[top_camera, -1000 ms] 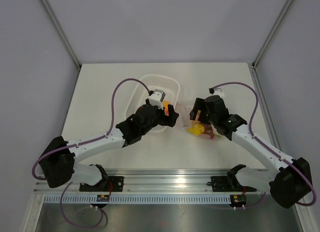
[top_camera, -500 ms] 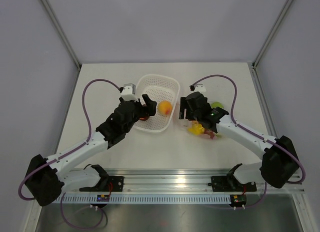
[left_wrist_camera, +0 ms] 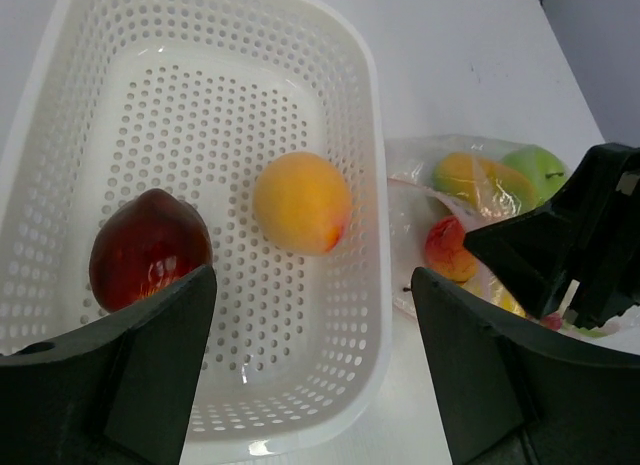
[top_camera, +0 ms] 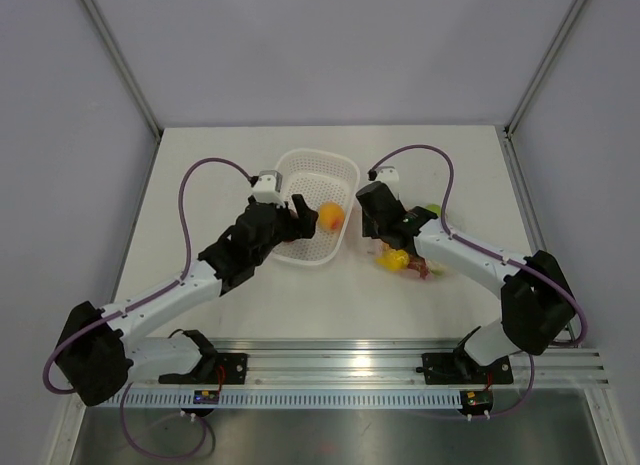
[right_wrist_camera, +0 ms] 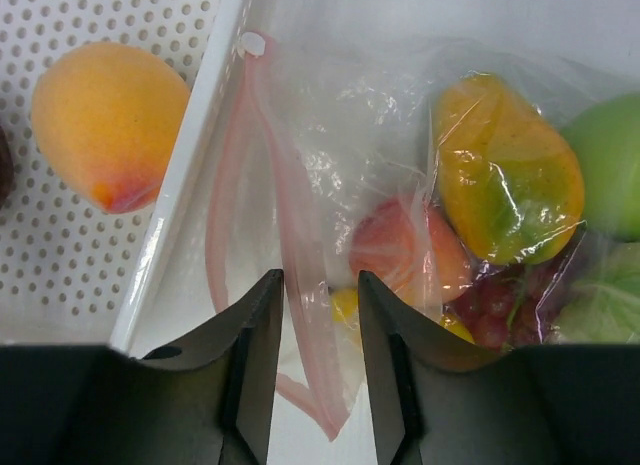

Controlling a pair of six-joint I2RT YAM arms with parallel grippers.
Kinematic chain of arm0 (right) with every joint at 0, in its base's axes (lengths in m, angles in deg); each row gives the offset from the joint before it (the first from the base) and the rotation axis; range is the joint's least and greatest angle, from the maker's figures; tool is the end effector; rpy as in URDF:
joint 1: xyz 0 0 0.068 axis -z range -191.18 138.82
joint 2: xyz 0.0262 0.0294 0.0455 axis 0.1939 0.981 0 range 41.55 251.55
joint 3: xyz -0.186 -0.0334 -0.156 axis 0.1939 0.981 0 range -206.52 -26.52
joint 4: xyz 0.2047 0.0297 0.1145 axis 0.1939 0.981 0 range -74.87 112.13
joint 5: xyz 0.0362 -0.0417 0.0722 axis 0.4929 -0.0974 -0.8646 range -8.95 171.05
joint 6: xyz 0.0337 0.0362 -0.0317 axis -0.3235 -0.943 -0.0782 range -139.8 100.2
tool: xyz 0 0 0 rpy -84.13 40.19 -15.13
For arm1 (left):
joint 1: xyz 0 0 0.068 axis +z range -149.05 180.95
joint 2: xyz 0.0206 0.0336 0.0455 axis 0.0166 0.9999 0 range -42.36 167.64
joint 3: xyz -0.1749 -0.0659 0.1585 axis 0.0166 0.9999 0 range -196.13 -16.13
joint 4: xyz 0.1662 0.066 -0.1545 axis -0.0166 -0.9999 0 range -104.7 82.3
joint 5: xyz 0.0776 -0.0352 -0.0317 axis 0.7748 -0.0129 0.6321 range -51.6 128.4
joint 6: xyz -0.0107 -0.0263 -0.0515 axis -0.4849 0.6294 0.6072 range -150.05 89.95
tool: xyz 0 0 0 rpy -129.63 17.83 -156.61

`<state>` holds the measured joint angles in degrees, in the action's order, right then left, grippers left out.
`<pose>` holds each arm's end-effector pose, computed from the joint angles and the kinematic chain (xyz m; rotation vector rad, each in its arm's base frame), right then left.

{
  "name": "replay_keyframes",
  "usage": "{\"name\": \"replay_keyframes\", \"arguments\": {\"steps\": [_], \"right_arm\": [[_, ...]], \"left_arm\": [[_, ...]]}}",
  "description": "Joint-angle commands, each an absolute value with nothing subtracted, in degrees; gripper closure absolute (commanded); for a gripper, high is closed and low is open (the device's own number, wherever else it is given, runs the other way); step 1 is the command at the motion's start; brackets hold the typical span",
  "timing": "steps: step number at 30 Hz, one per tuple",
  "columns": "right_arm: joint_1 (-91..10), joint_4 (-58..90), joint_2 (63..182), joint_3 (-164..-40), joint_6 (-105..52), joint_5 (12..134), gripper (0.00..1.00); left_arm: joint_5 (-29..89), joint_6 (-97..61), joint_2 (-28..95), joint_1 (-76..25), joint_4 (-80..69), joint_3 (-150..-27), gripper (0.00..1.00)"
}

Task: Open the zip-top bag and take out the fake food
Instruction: Pick up the fake fruit from the zipper food storage bag.

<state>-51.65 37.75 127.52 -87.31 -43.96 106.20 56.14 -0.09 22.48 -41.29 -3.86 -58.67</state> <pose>0.2414 0.1823 0.2263 -0.1302 2.3024 0.0410 0.1962 -0.1606 0.2629 -0.0090 1.9173 -0.5685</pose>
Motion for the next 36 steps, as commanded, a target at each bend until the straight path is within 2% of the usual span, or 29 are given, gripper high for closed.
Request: {"name": "replay_keyframes", "arguments": {"steps": [1,2,3,4,7,8,9,10,12,18,25,30,31,34,35,36], "right_arm": [[-52.22,38.16,127.42,-89.63,-43.44,108.91,0.59],[-52.22,38.07,127.24,-89.36,-43.62,108.91,0.64],[-52.22,38.07,126.63,-89.01,-43.53,108.82,0.75],[-52.22,37.81,126.28,-88.75,-43.53,108.74,0.79],[-52.22,37.90,125.14,-88.13,-43.36,108.56,0.82],[-52.22,37.90,125.05,-87.96,-43.18,108.56,0.80],[-52.22,37.55,124.44,-87.52,-43.18,108.21,0.71],[-52.22,36.76,124.25,-87.34,-42.92,108.21,0.53],[-52.48,36.40,124.34,-87.25,-42.30,108.55,0.41],[-54.42,37.98,127.68,-90.14,-41.16,113.20,0.39],[-56.18,40.88,132.07,-93.22,-40.72,117.87,0.44],[-56.35,43.69,135.50,-95.77,-41.51,120.24,0.51],[-56.35,44.31,135.68,-95.95,-41.77,120.51,0.60],[-56.35,45.28,135.86,-96.39,-42.56,121.57,0.76],[-56.44,45.02,135.25,-96.22,-42.65,121.65,0.85],[-56.36,44.93,134.54,-95.52,-42.65,121.31,0.87]], "left_arm": [[53.26,-3.93,25.05,-41.32,-2.34,-60.86,0.19],[52.56,-4.38,25.66,-41.41,-2.07,-60.95,0.20],[52.12,-4.38,26.36,-41.41,-1.72,-60.95,0.20],[51.51,-4.82,26.72,-41.41,-0.85,-60.87,0.20],[50.88,-5.35,26.63,-41.85,-0.23,-60.69,0.20],[50.88,-5.52,26.54,-41.94,0.03,-60.60,0.21],[51.06,-5.44,26.20,-41.94,0.12,-60.43,0.21],[51.23,-5.61,25.58,-42.03,0.30,-60.25,0.21],[51.59,-5.70,24.88,-42.03,0.48,-59.73,0.21],[52.90,-5.35,23.64,-42.03,0.39,-59.20,0.21],[57.03,-1.14,21.54,-41.85,-0.22,-58.06,0.20],[57.65,-1.22,20.92,-41.85,-0.40,-57.88,0.20],[57.57,-1.22,21.01,-41.85,-0.32,-57.88,0.20],[55.37,-3.23,21.71,-41.85,0.83,-57.88,0.21],[53.80,-4.20,21.97,-41.94,1.26,-57.88,0.21],[52.92,-6.38,22.32,-42.03,2.14,-57.88,0.22]]}}
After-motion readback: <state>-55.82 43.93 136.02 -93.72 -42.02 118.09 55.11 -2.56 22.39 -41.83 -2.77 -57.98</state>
